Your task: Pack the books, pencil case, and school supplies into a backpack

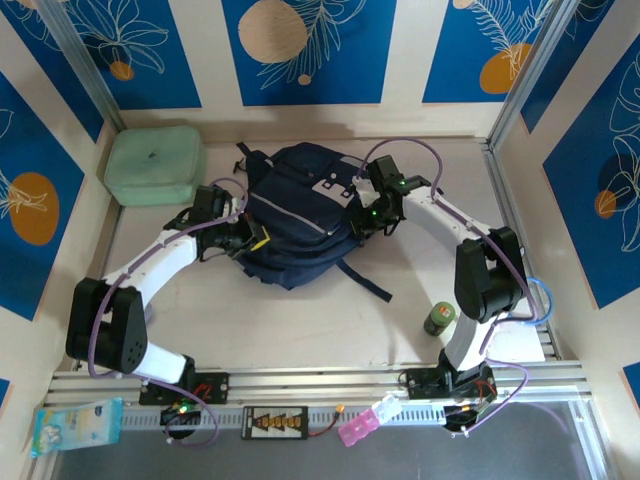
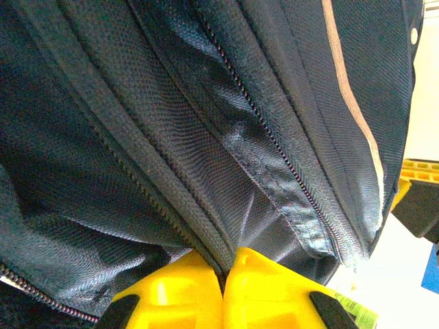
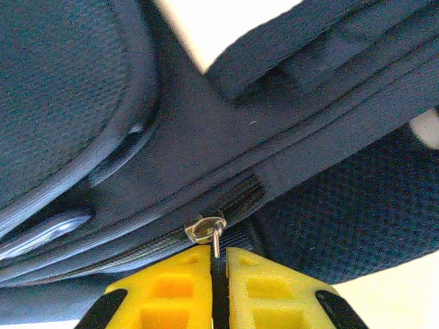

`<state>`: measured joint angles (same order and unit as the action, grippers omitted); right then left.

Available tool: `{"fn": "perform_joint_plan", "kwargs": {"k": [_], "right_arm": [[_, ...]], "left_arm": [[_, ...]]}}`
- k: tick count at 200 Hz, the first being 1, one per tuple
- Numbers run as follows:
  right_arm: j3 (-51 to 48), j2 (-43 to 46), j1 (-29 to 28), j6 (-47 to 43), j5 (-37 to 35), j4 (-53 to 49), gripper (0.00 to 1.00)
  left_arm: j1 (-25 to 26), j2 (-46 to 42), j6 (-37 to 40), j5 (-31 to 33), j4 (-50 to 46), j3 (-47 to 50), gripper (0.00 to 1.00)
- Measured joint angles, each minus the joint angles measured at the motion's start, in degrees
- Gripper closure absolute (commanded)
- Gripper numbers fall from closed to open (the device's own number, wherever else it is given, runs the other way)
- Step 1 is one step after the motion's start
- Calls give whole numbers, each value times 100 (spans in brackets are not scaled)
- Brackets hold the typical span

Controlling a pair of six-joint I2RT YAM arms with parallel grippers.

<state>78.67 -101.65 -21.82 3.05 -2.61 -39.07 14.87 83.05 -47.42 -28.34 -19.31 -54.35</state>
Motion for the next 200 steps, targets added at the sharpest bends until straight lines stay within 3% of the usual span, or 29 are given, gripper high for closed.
{"fn": "perform_joint_plan", "kwargs": {"k": [68,94,110,123,161,200], "right_arm": [[695,-531,33,802,-649,-540,77],[704,-498,33,1132,-750,-599,58],[494,-251,74,1331,-754,-470,43],[173,155,109,1499,-579,-332,37],[-538,1239,-48,1996,-39,284,31],[-671,1196,-531,2507,245,949,27]], "left_arm": [[0,-17,0,-39,31,-4,100],[-4,-17,2,-76,26,-4,100],[-46,-17,74,-79,-44,-4,73],[-81,-48,199,-37,-201,-11,59],[-98,-457,767,680,-1040,-269,42],[-61,-767,1104,984,-1200,-649,35]]}}
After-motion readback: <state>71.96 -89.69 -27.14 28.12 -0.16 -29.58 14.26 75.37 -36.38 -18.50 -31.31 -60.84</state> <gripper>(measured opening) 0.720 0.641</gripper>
